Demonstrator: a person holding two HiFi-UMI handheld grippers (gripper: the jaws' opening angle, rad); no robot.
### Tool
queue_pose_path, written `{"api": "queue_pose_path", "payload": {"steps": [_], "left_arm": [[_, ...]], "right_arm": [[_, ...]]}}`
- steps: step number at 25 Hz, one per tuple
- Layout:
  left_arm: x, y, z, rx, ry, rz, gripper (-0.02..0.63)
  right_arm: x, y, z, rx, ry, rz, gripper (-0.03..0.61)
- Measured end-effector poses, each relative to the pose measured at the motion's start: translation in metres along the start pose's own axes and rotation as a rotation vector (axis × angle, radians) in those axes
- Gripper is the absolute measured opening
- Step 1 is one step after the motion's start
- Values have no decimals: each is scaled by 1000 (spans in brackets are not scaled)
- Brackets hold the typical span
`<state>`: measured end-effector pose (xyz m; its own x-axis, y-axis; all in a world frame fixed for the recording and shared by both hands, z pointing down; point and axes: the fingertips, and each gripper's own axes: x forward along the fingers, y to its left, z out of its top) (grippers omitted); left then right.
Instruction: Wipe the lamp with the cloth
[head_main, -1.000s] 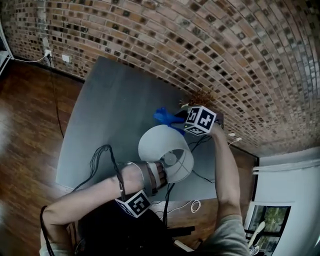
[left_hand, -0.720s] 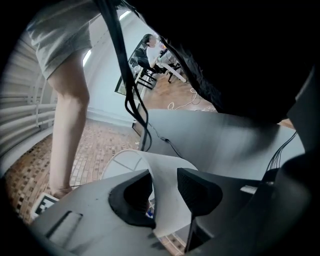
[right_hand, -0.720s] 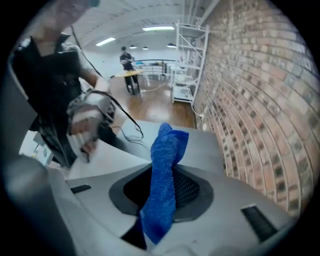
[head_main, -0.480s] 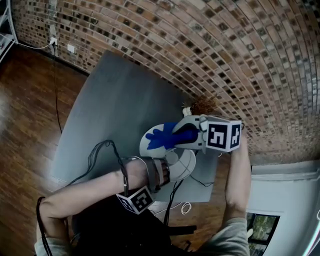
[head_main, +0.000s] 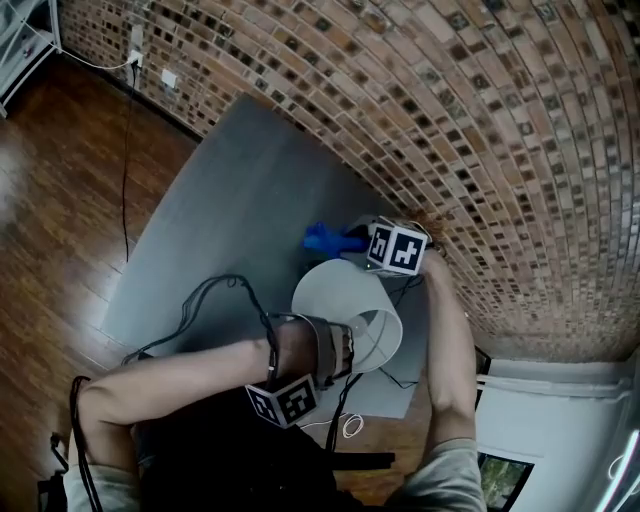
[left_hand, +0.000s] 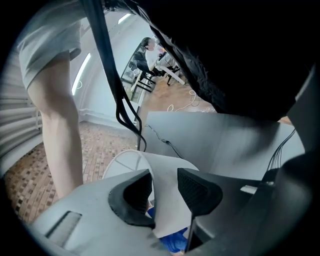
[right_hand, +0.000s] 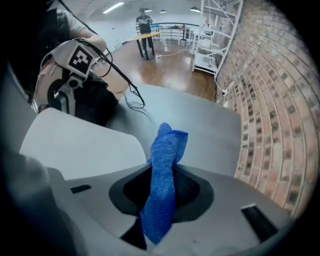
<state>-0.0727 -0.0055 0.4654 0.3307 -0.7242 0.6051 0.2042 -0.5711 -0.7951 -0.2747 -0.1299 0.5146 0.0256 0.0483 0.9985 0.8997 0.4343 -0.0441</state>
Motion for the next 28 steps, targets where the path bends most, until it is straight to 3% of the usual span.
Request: {"api": "queue_pose_path", "payload": {"steps": [3, 6, 8, 10, 13, 16, 21, 24, 28], "left_arm": [[-2, 2, -6, -20, 2, 7, 166], [-2, 5, -10, -33, 5, 12, 167], [-1, 5, -10, -36, 4, 11, 167], [-1, 4, -9, -35, -1, 10, 167], [0, 4, -5, -16, -10, 9, 167], [0, 3, -4, -12, -10, 9, 167], [-1, 6, -6, -42, -16, 21, 169], [-3, 17, -23, -94, -14, 63, 172], [4, 42, -62, -265, -32, 90, 186]], "right_arm": [[-47, 15, 39, -80, -94, 6, 95], [-95, 60, 92, -193, -189, 149, 95], [-90, 90, 107, -255, -152, 270, 95], [-55, 101, 100, -279, -35, 341, 95], [-2, 77, 81, -212, 54, 329, 95], [36, 26, 55, -126, 59, 208, 95], [36, -45, -7, -26, 122, -151, 95], [-37, -71, -17, 170, -57, -401, 95], [-178, -58, -34, 425, -394, -752, 95]]}}
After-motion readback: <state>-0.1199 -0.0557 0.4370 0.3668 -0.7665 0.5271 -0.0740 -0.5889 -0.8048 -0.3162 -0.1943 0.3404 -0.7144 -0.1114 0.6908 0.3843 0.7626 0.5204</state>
